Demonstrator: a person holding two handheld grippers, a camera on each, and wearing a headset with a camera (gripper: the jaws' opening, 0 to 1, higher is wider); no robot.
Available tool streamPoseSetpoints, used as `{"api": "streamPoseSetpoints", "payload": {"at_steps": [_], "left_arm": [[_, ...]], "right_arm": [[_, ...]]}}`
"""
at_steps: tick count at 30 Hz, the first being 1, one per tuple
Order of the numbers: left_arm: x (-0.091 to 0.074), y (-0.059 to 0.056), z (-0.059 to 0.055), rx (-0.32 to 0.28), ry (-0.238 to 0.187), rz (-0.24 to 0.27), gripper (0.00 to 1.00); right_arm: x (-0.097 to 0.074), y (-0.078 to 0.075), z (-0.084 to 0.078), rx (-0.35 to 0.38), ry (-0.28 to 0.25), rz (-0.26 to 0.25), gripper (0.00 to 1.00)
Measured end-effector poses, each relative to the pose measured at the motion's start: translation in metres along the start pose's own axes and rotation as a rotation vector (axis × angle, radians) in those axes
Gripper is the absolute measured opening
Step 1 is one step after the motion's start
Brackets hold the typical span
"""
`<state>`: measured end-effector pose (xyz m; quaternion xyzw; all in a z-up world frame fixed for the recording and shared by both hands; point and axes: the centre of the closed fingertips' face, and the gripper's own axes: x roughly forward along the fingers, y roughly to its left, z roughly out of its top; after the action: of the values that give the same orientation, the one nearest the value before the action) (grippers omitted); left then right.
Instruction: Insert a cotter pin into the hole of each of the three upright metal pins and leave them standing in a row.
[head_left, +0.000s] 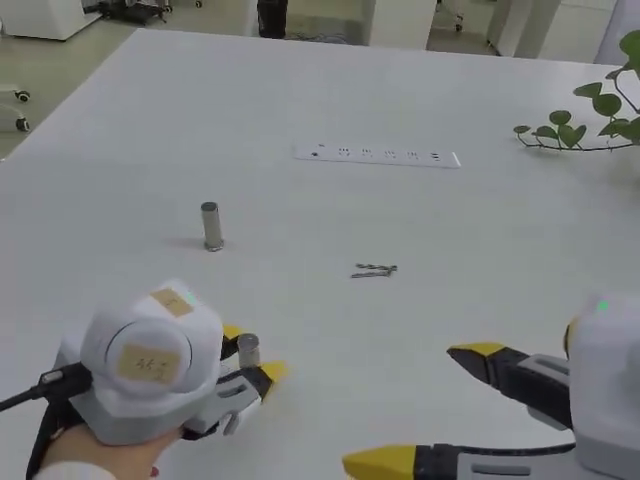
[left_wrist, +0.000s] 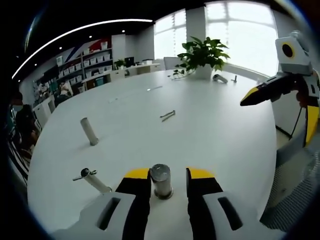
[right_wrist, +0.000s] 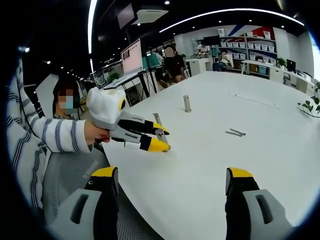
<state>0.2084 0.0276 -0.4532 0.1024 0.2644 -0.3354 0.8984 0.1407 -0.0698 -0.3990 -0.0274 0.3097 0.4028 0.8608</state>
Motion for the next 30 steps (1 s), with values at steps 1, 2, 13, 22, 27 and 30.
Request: {"api": "streamPoseSetpoints", "payload": {"at_steps": [1,2,13,22,27,30], "left_arm": [[-0.001,-0.001,0.001,-0.002,-0.002,-0.009,0.3],[-0.003,-0.005,0.006,-0.007,-0.015,-0.034,0.33],[-0.039,-0.015,0.031,-0.015,-0.11,-0.172,0.58],[-0.063,-0.009,0.028,-0.035,-0.123,-0.206,0.79],[-0.072,-0.009,0.026,-0.09,-0.141,-0.225,0.86],[-0.077,-0.008,0.025,-0.113,-0.147,-0.231,0.88]], "right_arm": [[0.0,0.0,0.0,-0.001,-0.001,0.0,0.87],[0.0,0.0,0.001,-0.002,-0.001,-0.001,0.87],[-0.001,-0.006,0.005,-0.013,-0.001,-0.015,0.87],[-0.001,-0.016,0.007,-0.029,0.015,-0.033,0.87],[0.0,-0.026,0.01,-0.054,0.034,-0.046,0.86],[0.001,-0.031,0.011,-0.075,0.054,-0.05,0.84]]}}
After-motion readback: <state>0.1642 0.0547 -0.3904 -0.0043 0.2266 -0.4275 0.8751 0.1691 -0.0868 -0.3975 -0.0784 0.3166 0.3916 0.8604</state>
